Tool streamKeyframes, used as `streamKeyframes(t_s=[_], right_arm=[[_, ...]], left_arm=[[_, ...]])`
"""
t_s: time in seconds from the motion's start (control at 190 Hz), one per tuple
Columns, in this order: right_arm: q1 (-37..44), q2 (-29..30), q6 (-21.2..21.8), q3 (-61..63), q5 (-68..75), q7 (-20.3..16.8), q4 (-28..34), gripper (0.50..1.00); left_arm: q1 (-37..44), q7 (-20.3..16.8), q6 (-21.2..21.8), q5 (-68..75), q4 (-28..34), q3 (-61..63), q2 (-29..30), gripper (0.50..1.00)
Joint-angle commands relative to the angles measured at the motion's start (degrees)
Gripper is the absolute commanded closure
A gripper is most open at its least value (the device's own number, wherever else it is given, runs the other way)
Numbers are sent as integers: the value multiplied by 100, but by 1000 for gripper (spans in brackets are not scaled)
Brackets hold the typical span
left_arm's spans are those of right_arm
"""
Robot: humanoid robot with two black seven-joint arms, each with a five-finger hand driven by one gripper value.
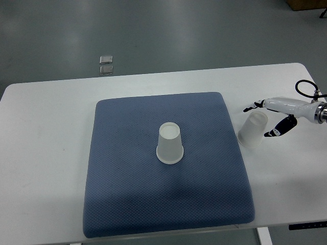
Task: Stack paper cups
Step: 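Reach the right hand down and grasp the white cup beside the cushion, then lift the cup with the right hand and carry it over the cushion cup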
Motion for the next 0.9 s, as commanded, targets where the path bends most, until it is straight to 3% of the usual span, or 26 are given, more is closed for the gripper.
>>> streamKeyframes(t_s=[0.0, 0.279, 0.563, 0.894], right_arm=[[0, 0, -1, -7, -9, 0, 0, 695], [0, 0, -28, -51, -70, -9, 0, 758], [62, 0, -45, -77, -70, -70, -9, 944], [808, -79, 25, 28, 114, -35, 88, 938]], left_arm=[[0, 0, 0, 0, 0, 0, 0, 500], [0, 0, 0, 0, 0, 0, 0, 500], [0, 0, 0, 0, 0, 0, 0, 500], [0, 0, 0, 0, 0, 0, 0, 500]])
